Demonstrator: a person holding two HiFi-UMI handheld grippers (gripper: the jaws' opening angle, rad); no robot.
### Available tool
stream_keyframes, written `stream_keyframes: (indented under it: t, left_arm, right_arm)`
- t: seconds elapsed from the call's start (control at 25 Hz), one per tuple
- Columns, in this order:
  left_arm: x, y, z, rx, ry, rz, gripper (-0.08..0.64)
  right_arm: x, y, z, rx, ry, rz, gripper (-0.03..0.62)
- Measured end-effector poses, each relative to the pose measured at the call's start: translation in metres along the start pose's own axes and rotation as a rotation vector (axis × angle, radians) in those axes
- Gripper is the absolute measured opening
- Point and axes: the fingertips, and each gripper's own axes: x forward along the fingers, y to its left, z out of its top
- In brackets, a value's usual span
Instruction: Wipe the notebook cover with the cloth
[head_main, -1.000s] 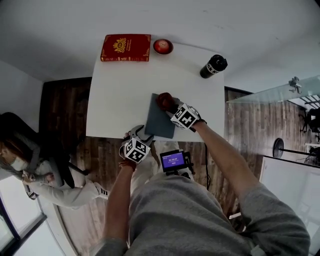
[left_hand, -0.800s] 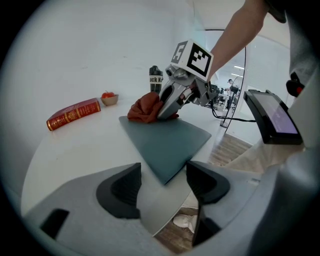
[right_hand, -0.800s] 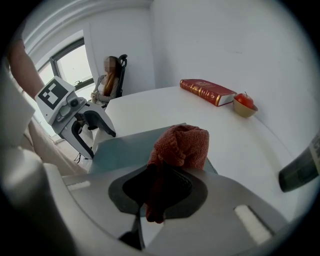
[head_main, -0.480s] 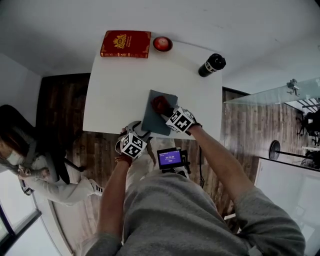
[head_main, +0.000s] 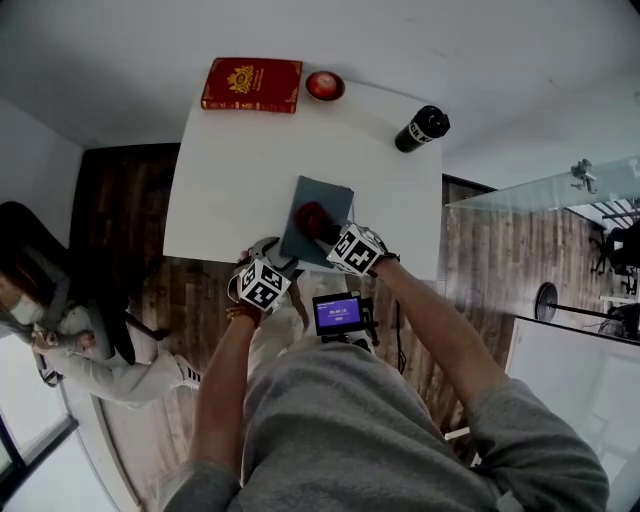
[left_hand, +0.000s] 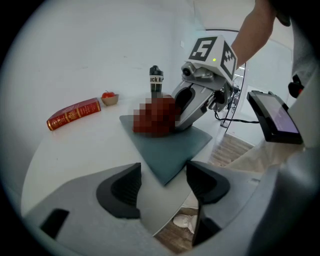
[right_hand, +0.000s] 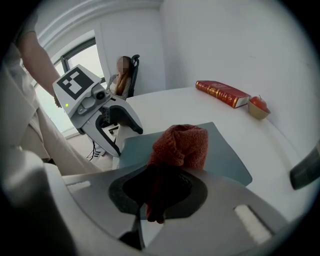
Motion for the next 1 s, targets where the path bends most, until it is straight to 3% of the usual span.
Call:
stream_keyframes:
  t: [0.56,0.8,1.0]
  left_arm:
    - [0.0,0.0,-0.001,-0.003,0.003,-0.002,0.29]
    - [0.001,-0.001,0.001,0.001,-0.002,-0.003,0.288]
    - [0.0,-0.001,0.0,0.005,0.002,-0.005,0.288]
  right_arm:
    - [0.0,0.039,-0.005,-0.041,0.003,0.091,0.054]
    - [-0.004,0.061,-0.01,-0.126,0.021,0.163,0.054]
    - [-0.015,0.066,-0.005,-0.05,-0.044,0.271,0.055]
